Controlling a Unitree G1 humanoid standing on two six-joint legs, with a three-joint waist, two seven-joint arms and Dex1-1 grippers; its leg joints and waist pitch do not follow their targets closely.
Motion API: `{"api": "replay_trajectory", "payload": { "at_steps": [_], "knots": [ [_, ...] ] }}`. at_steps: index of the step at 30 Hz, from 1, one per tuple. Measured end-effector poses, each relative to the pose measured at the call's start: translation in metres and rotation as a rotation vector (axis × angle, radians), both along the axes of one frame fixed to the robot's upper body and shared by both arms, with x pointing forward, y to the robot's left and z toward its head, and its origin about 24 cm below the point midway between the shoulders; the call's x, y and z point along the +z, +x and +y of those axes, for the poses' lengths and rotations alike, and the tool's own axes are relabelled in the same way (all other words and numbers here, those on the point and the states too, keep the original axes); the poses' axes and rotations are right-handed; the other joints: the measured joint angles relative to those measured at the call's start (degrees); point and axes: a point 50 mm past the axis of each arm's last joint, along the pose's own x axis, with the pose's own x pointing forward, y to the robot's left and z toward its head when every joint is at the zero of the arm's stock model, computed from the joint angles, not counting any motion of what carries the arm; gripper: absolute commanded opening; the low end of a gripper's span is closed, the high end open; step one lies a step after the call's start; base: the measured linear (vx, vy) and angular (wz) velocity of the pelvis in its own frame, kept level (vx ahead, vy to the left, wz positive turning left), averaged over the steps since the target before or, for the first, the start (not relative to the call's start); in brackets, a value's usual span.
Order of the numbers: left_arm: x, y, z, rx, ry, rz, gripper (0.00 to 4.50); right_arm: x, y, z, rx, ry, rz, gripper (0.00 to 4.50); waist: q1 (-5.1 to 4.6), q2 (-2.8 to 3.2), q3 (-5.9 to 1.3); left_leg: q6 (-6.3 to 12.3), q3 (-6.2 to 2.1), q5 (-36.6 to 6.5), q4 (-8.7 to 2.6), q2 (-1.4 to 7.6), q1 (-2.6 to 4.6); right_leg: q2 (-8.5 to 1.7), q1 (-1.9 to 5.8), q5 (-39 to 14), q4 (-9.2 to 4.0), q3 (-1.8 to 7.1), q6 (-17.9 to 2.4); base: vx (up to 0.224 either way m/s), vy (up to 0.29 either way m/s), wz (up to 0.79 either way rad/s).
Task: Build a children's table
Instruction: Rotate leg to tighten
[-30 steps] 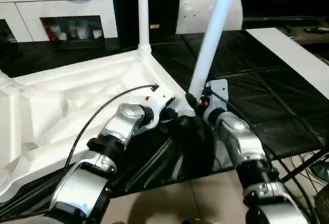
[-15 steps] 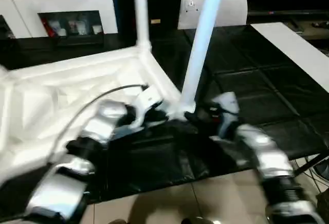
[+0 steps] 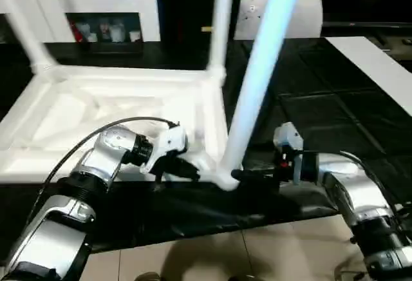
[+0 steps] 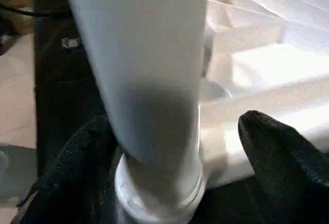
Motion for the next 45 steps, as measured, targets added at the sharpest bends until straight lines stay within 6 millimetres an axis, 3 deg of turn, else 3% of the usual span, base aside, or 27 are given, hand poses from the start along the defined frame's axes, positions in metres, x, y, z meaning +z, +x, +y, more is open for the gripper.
{"api": "replay_trajectory", "payload": {
  "at_steps": [6, 17, 24, 26, 29, 32, 39, 45],
  "knots": [
    [0.002, 0.001, -0.004, -0.041, 0.016, -0.010, 0.00, -0.008, -0.003, 0.002, 0.065, -0.006, 0.058, 3.20, 0.94, -0.32, 0.08, -0.01, 0.01, 0.0, 0.03, 0.01, 0.02, 0.00, 0.03, 0.0, 0.00, -0.01, 0.0, 0.000, 0.000, 0.00],
    [0.002, 0.001, -0.004, -0.056, 0.020, -0.013, 0.00, -0.006, -0.002, 0.005, 0.124, -0.010, 0.074, 2.35, 1.08, -0.35, 0.07, -0.01, 0.01, 0.0, 0.03, 0.02, 0.01, 0.00, 0.02, 0.0, 0.03, -0.01, 0.0, 0.000, 0.000, 0.00],
    [0.001, 0.002, -0.007, -0.030, 0.004, -0.004, 0.00, -0.008, -0.006, 0.004, 0.080, 0.001, 0.095, 1.99, 1.39, -0.36, 0.06, -0.01, 0.00, 0.0, 0.03, 0.02, 0.09, 0.00, 0.12, 0.0, 0.02, -0.01, 0.0, 0.000, 0.000, 0.00],
    [-0.002, 0.005, -0.008, 0.028, -0.006, 0.000, 0.00, -0.012, -0.005, 0.007, 0.006, 0.012, 0.094, 1.96, 1.31, -0.34, 0.05, -0.01, 0.02, 0.0, 0.03, 0.01, 0.45, 0.00, 0.41, 0.0, 0.02, 0.01, 0.0, 0.000, 0.000, 0.00],
    [-0.005, 0.011, -0.011, 0.142, -0.020, -0.018, 0.00, -0.016, 0.000, 0.010, -0.135, 0.006, 0.068, 1.95, 0.64, -0.35, 0.06, -0.05, 0.03, 0.0, 0.03, -0.02, 0.90, -0.01, 0.74, -0.2, -0.06, 0.03, 0.3, 0.000, 0.000, 0.00],
    [-0.008, 0.016, -0.014, 0.250, -0.036, -0.021, 0.00, -0.019, 0.007, 0.016, -0.291, 0.028, 0.079, 1.93, -0.74, -0.34, 0.06, -0.04, -0.04, 0.0, -0.01, -0.03, 0.90, 0.00, 0.80, -0.4, -0.36, -0.04, 0.7, -0.017, 0.003, -0.01],
    [-0.015, 0.033, -0.054, 0.603, -0.098, -0.022, 0.00, -0.022, 0.038, 0.034, -0.833, 0.084, 0.143, 1.93, -4.01, 0.09, 0.23, 0.01, -0.09, 0.0, 0.01, -0.15, 0.75, -0.05, 0.97, -0.4, -1.76, -0.29, 0.7, 0.000, 0.000, 0.00],
    [-0.015, 0.036, -0.075, 0.723, -0.128, -0.061, 0.00, -0.017, 0.051, 0.041, -1.016, 0.076, 0.139, 1.93, -4.63, 0.37, 0.26, 0.10, -0.04, 0.0, -0.04, -0.26, 0.40, -0.06, 0.83, -0.4, -2.22, -0.17, 0.6, 0.000, 0.000, 0.00]
  ]
}}
